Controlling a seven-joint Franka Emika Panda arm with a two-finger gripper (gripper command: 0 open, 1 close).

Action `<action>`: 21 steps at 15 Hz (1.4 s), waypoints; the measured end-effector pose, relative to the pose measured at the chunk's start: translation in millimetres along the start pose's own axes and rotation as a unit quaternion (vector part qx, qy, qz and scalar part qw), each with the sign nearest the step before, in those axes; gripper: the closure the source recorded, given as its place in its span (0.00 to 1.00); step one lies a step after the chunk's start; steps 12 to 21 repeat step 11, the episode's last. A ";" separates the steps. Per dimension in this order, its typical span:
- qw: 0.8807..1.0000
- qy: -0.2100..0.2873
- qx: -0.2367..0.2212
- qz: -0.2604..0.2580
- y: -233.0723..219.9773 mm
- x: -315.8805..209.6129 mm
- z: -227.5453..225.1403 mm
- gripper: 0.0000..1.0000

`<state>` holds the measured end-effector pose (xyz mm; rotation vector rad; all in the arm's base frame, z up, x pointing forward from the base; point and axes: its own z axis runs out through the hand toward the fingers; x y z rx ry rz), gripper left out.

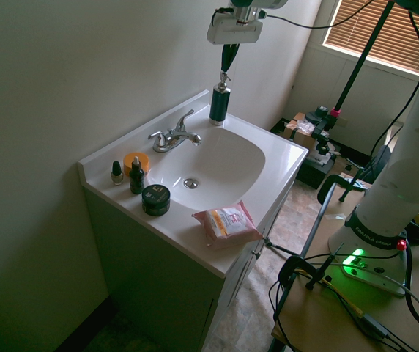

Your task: Sanitize yourself

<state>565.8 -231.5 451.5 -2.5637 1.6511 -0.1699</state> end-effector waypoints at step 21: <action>0.995 -0.033 -0.030 -0.093 77.8 -136.5 29.2 0.00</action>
